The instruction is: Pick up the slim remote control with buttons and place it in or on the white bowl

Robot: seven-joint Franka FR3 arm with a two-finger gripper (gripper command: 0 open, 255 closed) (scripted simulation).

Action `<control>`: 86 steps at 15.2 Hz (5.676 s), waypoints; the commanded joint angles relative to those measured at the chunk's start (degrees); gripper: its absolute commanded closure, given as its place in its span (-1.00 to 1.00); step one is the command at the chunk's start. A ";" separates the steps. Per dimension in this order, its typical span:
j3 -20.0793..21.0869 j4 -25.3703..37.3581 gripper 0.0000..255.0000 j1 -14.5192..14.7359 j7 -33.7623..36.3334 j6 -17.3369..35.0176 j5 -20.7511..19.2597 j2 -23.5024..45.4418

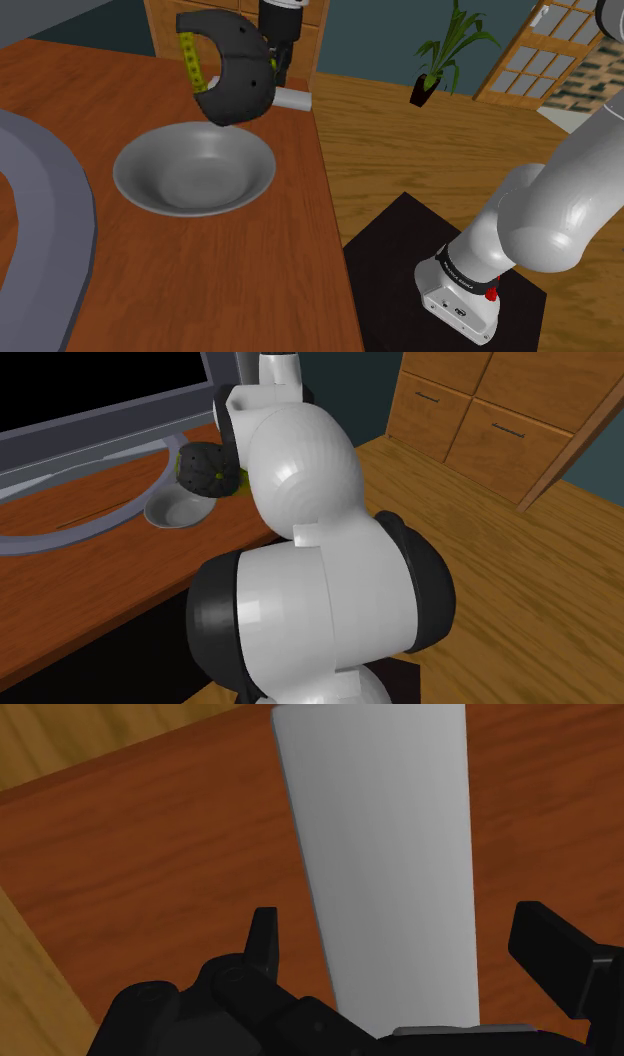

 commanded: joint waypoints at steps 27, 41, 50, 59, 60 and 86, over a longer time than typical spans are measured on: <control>0.04 11.70 1.00 0.04 0.31 -10.89 -0.20 0.89; 2.63 18.76 1.00 2.74 5.72 -18.04 -0.13 0.71; 8.84 17.30 1.00 8.61 17.83 -17.74 0.45 -0.77; 14.77 19.90 1.00 14.44 29.50 -17.47 -0.74 2.14; 14.71 18.75 1.00 14.37 29.38 -16.61 -0.59 1.82; 14.40 9.08 -1.00 14.03 28.57 -8.80 0.35 -0.25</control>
